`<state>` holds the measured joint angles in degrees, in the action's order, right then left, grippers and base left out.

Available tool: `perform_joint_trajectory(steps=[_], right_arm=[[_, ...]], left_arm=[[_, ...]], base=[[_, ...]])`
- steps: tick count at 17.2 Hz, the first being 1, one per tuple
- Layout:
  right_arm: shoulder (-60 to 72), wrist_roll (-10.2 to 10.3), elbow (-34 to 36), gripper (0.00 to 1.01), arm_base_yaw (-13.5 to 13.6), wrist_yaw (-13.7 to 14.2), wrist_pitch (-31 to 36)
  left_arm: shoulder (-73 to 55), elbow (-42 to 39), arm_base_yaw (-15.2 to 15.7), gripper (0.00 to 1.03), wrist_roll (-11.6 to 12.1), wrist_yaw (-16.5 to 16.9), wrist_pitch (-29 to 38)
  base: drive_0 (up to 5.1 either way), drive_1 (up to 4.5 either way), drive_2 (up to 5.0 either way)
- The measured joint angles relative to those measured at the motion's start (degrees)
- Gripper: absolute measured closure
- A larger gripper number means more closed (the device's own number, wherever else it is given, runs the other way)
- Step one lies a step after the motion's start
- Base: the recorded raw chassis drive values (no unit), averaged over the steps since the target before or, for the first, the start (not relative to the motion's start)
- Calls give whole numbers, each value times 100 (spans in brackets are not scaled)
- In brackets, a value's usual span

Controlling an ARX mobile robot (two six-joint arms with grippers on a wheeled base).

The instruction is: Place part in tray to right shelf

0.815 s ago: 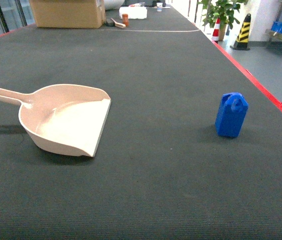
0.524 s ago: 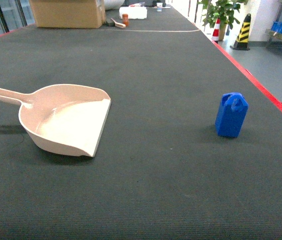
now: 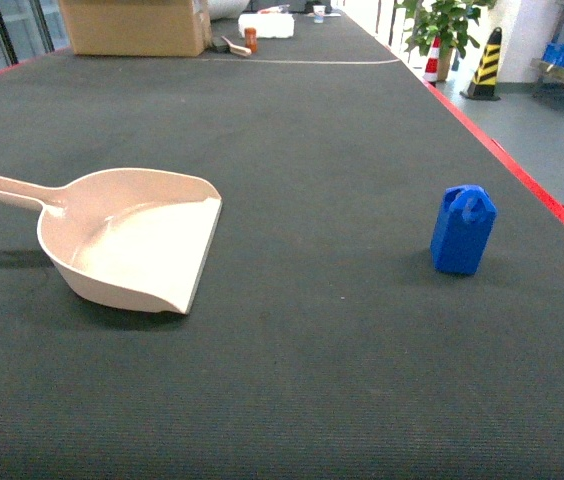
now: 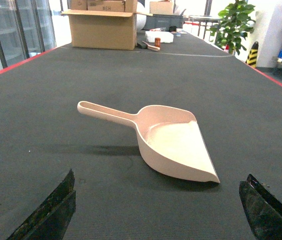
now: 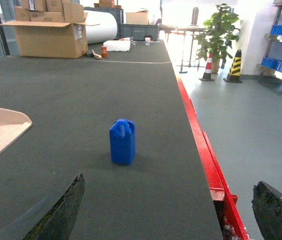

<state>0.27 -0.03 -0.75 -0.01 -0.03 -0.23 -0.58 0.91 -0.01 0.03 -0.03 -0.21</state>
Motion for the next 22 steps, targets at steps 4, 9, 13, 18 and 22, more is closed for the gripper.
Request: perform_joint_trajectory(steps=[4,9,13,18,22], right_arm=[[0,0,0,3,0,0,-2],[0,0,0,3,0,0,0],[0,0,0,3,0,0,-2],[0,0,0,3,0,0,-2],[0,0,0,3,0,0,0]], left_arm=[[0,0,0,5,0,-2,0],[0,0,0,5,0,0,0],[0,0,0,5,0,-2,0],[0,0,0,5,0,-2,0],[0,0,0,5,0,-2,-2]], base=[[0,0,0],[0,0,0],[0,0,0],[0,0,0],[0,0,0]])
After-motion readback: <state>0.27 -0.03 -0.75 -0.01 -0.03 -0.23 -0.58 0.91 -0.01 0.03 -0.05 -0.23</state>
